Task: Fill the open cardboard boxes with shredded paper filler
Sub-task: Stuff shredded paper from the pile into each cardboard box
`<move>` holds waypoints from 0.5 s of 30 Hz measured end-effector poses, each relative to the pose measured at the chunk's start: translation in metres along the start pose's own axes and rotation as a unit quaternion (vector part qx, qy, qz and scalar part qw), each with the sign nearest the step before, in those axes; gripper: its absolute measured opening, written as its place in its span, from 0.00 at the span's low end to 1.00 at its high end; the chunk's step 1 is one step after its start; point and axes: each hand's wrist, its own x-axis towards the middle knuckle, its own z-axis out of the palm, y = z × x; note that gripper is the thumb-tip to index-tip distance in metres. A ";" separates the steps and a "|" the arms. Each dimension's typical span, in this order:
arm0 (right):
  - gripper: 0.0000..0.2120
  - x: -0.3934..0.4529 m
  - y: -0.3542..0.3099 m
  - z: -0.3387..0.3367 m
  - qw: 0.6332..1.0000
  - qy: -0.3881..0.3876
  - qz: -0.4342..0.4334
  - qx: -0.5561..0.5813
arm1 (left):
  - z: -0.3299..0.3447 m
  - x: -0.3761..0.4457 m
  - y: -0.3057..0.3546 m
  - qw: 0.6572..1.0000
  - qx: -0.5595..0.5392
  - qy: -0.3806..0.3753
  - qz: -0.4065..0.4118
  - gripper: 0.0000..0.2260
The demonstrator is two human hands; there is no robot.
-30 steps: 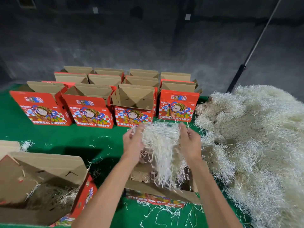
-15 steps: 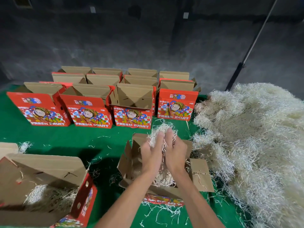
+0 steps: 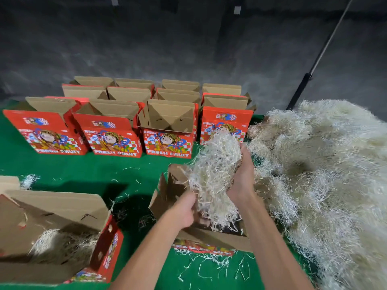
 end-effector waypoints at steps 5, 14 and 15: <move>0.36 0.001 0.005 0.010 0.994 0.061 -0.091 -0.020 | 0.002 0.007 -0.009 0.971 -0.171 -0.123 -0.113 0.26; 0.27 -0.010 0.068 -0.036 0.959 0.097 -0.069 -0.256 | -0.001 -0.002 0.008 0.981 -0.194 0.014 0.020 0.20; 0.26 -0.011 0.075 -0.033 0.960 0.090 -0.056 -0.260 | 0.005 -0.006 0.006 0.985 -0.166 0.033 0.016 0.25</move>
